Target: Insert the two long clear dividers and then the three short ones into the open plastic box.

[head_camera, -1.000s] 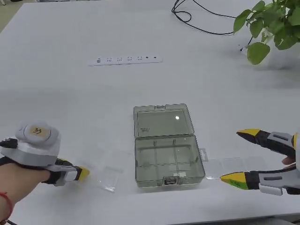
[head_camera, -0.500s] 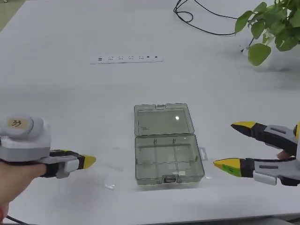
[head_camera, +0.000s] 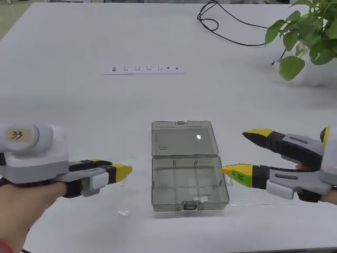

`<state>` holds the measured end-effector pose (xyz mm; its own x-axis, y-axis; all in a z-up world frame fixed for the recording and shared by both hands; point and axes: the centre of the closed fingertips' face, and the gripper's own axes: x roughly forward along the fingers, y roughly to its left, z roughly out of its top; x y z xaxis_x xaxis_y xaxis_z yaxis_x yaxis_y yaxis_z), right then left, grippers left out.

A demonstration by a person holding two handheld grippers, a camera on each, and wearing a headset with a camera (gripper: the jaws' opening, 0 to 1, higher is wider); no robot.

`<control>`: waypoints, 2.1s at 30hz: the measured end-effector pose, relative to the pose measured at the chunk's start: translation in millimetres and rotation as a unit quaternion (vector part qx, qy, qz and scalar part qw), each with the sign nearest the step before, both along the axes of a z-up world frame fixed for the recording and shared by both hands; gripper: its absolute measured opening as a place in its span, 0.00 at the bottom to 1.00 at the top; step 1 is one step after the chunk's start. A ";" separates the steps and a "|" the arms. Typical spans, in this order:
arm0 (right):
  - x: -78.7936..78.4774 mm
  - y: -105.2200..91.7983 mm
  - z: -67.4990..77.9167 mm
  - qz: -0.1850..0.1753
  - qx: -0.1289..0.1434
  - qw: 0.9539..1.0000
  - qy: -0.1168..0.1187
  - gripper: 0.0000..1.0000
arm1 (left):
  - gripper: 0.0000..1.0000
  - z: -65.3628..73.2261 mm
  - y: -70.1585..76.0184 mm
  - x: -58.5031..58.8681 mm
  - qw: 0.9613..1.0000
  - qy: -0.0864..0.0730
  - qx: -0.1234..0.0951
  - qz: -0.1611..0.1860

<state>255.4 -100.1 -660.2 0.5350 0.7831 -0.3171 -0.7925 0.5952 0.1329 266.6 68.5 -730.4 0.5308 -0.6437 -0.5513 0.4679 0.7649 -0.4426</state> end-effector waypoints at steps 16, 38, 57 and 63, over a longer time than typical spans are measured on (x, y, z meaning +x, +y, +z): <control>-3.7 40.4 8.9 -0.032 0.036 0.997 0.062 0.40 | 0.31 27.6 -60.0 -6.8 0.997 -0.038 -0.047 -0.047; 2.3 58.1 -13.5 -0.095 0.070 0.981 0.154 0.20 | 0.30 37.5 -88.2 -11.0 0.993 -0.073 -0.049 -0.084; 1.2 63.7 -20.0 -0.117 0.085 0.972 0.186 0.08 | 0.30 36.8 -92.6 -14.2 0.992 -0.070 -0.054 -0.091; 0.4 63.9 -21.2 -0.125 0.088 0.969 0.195 0.07 | 0.29 37.5 -93.3 -14.7 0.992 -0.073 -0.060 -0.089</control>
<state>255.9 -36.3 -681.4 0.5809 0.7055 -0.4061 -0.4965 0.7024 0.5101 251.9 -24.8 -693.0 0.4708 -0.7907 -0.3913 0.6568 0.6103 -0.4429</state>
